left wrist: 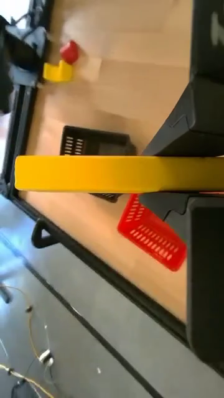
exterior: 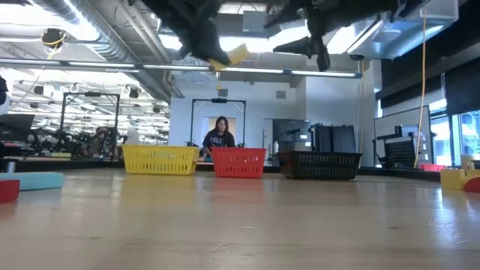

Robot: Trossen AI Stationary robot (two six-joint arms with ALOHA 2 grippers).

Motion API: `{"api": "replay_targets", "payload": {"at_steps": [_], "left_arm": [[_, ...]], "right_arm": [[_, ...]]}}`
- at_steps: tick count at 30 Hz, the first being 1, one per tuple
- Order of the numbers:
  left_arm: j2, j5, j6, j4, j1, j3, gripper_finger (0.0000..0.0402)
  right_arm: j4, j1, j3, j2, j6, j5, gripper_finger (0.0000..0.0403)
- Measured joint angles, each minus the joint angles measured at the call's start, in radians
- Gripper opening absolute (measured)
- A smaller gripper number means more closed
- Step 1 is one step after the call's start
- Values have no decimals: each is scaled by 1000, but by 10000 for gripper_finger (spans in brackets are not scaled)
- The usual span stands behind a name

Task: Sort & place blocks by color
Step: Put the bottom right yellow block into the red basket

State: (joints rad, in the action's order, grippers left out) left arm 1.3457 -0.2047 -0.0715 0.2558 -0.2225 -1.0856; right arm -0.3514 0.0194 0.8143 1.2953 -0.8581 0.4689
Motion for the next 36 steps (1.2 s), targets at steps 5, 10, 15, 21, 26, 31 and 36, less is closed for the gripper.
{"api": "replay_targets", "payload": {"at_steps": [5,10,15,21,26,31,36], "left_arm": [[-185,104,-77,-196,-39,228,41],[-379,234,-215,-582,-45,509,41],[-430,291,-327,-741,-43,623,41],[-278,222,-301,-606,-51,491,41],[-29,230,-194,-363,-77,241,41],[221,212,-74,-138,-103,14,41],[392,174,-51,-50,-131,-96,41]], "right_arm": [[-10,23,2,-61,110,16,256],[-18,35,2,-90,322,-179,258],[-8,36,1,-92,487,-358,258],[-22,41,1,-95,511,-279,259],[-85,41,1,-97,604,-151,259],[-162,41,1,-103,658,-122,259],[-182,41,1,-102,660,-122,259]]}}
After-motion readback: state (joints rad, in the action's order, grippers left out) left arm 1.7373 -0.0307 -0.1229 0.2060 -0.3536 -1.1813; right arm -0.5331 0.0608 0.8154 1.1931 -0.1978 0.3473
